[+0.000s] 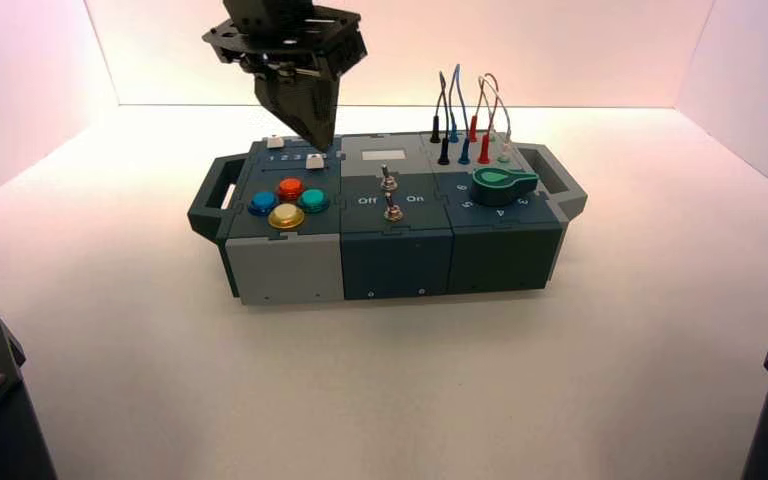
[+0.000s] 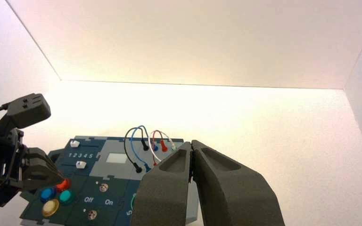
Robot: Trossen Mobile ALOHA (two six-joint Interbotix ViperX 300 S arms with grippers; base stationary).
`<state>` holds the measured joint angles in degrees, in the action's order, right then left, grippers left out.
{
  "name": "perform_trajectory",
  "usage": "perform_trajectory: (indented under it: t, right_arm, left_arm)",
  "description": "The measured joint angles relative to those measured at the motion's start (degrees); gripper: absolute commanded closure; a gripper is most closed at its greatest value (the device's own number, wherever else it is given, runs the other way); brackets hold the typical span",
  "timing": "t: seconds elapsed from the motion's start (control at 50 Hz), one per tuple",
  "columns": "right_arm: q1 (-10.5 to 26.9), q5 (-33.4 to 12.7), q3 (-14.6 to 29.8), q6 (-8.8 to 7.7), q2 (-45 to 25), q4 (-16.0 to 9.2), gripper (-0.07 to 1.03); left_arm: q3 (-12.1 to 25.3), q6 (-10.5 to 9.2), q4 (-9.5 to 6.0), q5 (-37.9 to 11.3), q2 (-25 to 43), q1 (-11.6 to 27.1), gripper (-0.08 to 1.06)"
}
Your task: Push the green button with the left gripper.
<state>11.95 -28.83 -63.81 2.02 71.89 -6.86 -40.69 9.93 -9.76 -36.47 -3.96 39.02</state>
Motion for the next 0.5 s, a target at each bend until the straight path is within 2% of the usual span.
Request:
perform_trajectory:
  t: [0.24, 0.5]
  right_arm:
    - [0.0, -0.1, 0.0, 0.09, -0.6, -0.1, 0.99]
    - [0.0, -0.2, 0.0, 0.18, -0.6, -0.1, 0.99]
  left_arm:
    - [0.4, 0.97, 1.05, -0.4, 3.1, 0.0, 1.01]
    - [1.2, 1.41, 1.14, -1.0, 6.8, 0.0, 1.01]
